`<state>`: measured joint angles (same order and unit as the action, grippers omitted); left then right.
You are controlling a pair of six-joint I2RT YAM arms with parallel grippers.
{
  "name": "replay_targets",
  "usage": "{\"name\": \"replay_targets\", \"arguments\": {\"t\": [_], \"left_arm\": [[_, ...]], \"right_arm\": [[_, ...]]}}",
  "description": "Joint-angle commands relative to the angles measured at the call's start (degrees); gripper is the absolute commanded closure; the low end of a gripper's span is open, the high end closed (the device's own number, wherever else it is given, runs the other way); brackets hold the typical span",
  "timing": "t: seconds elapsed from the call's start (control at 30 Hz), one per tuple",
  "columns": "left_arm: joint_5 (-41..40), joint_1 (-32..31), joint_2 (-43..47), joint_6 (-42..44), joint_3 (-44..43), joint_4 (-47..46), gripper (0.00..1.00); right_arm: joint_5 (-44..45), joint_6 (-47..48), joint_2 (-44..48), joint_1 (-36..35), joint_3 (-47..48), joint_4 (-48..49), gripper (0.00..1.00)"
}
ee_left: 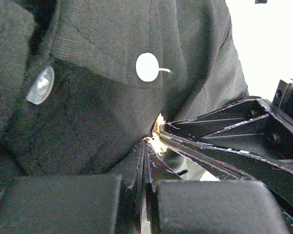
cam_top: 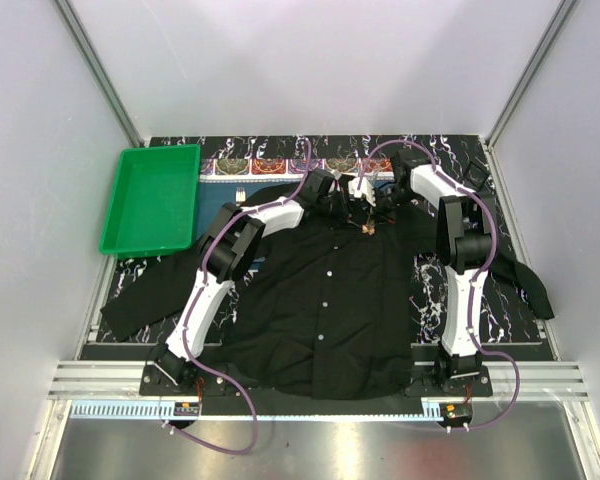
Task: Pin the brooch onto the clothing
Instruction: Pin the brooch to the clothes.
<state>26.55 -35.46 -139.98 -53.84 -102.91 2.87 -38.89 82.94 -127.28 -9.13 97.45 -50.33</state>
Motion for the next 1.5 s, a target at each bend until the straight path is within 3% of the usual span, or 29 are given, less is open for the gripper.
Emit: {"name": "replay_targets", "arguments": {"t": [0.0, 0.97, 1.47], "left_arm": [[-0.9, 0.9, -1.1, 0.4, 0.9, 3.9, 1.0], [-1.3, 0.9, -1.0, 0.4, 0.9, 4.4, 1.0], [-1.5, 0.9, -0.8, 1.1, 0.4, 5.7, 1.0]], "right_arm": [[3.6, -1.5, -1.0, -1.2, -1.0, 3.0, 1.0], [11.8, -16.9, 0.7, -2.8, -5.2, 14.3, 1.0], [13.7, -18.9, 2.0, -2.8, -7.5, 18.0, 1.0]]}}
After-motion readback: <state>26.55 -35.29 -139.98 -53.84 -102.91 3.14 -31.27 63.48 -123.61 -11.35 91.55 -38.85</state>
